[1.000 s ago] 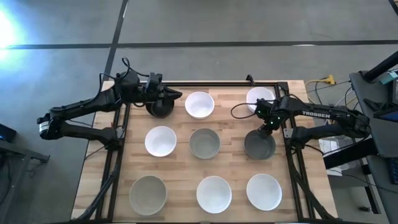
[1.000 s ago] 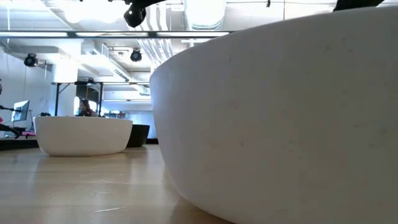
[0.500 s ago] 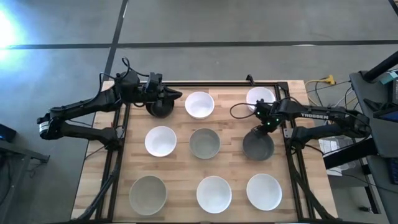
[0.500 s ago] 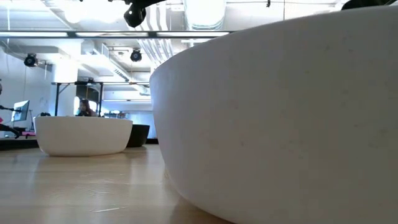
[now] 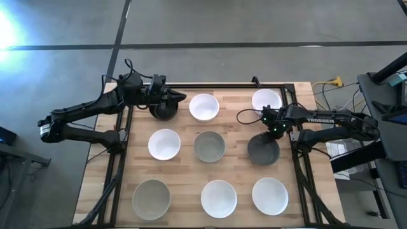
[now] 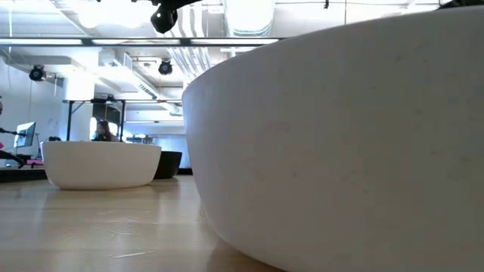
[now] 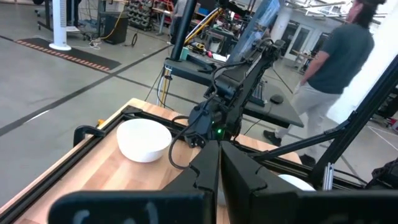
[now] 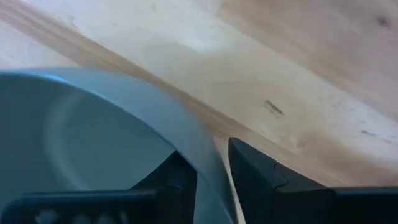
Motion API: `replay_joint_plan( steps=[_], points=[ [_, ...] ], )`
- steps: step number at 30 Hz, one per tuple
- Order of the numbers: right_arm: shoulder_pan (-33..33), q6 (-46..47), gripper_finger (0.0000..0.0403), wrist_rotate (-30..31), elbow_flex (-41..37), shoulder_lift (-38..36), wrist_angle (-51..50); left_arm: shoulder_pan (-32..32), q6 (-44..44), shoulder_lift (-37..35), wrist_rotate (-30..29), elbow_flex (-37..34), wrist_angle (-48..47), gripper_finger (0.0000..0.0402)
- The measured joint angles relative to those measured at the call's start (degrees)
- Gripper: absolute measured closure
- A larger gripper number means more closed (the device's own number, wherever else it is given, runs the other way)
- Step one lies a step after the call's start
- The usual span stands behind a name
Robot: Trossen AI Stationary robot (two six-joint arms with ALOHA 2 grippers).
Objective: Nest bowls inside each other
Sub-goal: Stack the dark grey bowl on top of the gray bowl
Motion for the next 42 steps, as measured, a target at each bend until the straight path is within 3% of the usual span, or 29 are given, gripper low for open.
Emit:
replay_joint_plan(
  steps=[6,14,19,30,35,42],
  points=[
    [0.0,-0.9,0.0385,-1.1,-0.2,0.0,0.3,0.0,0.0,0.0,0.0,0.0,0.0,0.0402],
    [0.0,-0.7,0.0393,-3.2,0.2,0.0,4.0,0.0,0.0,0.0,0.0,0.0,0.0,0.0402],
    [0.2,2.3,0.0394,-8.7,0.4,0.0,15.6,0.0,0.0,0.0,0.0,0.0,0.0,0.0402],
    [1.7,8.2,0.0394,-10.0,9.2,1.0,42.5,0.0,0.2,-1.0,0.0,0.0,0.0,0.0402],
    [3.5,6.6,0.0394,-9.9,19.3,8.1,39.2,0.0,0.7,-2.7,0.0,0.0,0.0,0.0402],
    [6.5,-2.5,0.0394,-9.9,39.6,23.7,18.5,0.9,2.1,-7.4,-0.1,0.0,-0.8,0.0402]
  ],
)
